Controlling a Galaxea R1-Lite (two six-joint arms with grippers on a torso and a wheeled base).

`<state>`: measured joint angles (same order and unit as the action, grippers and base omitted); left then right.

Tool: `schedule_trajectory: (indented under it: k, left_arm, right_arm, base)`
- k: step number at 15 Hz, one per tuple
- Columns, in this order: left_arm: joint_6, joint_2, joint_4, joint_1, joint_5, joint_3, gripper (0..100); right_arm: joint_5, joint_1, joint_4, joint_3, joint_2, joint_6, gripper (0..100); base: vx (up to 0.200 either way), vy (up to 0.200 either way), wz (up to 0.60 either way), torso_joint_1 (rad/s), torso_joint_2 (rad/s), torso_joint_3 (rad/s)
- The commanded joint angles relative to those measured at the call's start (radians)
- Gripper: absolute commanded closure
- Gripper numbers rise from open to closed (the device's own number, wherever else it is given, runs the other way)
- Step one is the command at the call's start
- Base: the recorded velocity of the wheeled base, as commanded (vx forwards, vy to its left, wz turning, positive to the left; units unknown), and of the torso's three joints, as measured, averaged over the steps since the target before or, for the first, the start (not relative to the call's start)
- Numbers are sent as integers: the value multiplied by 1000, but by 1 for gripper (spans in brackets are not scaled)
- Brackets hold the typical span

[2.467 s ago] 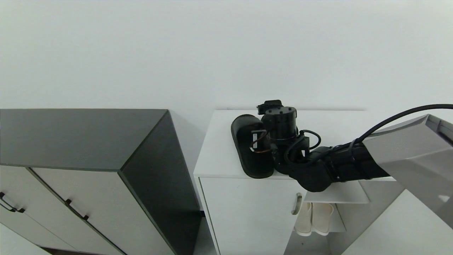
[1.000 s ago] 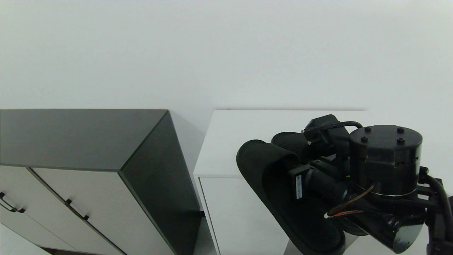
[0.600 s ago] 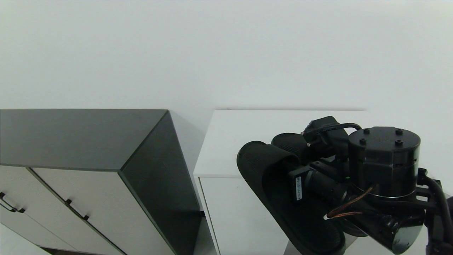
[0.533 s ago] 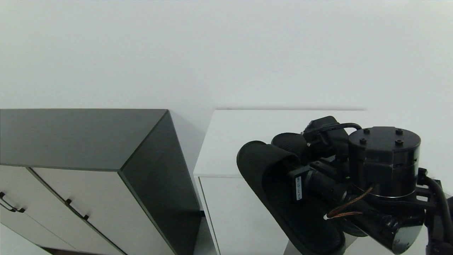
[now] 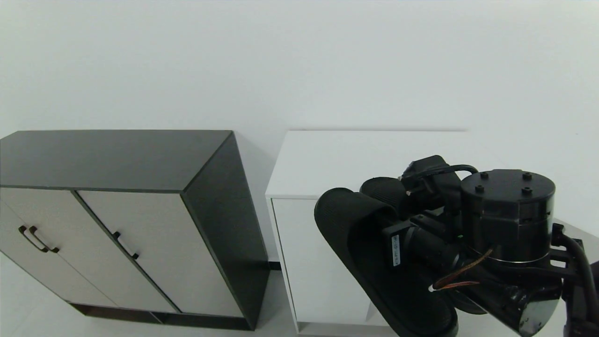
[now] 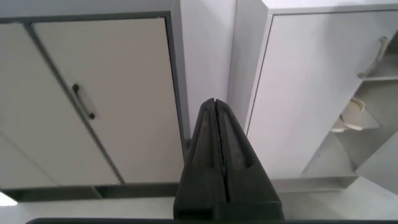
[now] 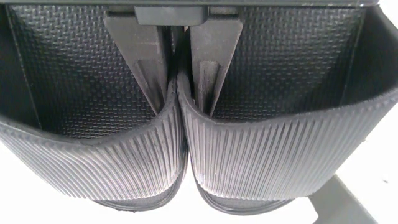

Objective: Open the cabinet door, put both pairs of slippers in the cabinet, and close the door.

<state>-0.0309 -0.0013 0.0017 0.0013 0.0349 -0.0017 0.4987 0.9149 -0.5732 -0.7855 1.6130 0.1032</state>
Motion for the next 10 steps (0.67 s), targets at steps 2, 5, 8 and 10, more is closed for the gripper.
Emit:
schedule_trajectory:
  k: [2,5,8,10]
  left_arm:
    - [0,1,0,0,0,0,100]
    - [0,1,0,0,0,0,100]
    - [0,1,0,0,0,0,100]
    - [0,1,0,0,0,0,100]
  right_arm:
    - [-3,1,-1,12,-1,0,100]
    - [-5,1,-2,14,-8,0,100]
    - [-6,1,-2,22,-10,-11,100]
    - [-8,1,-25,34,-12,-13,100]
  base:
    - [-200,0,0,0,0,-2]
    - [0,0,0,0,0,0]
    - [0,0,0,0,0,0]
    - [0,0,0,0,0,0]
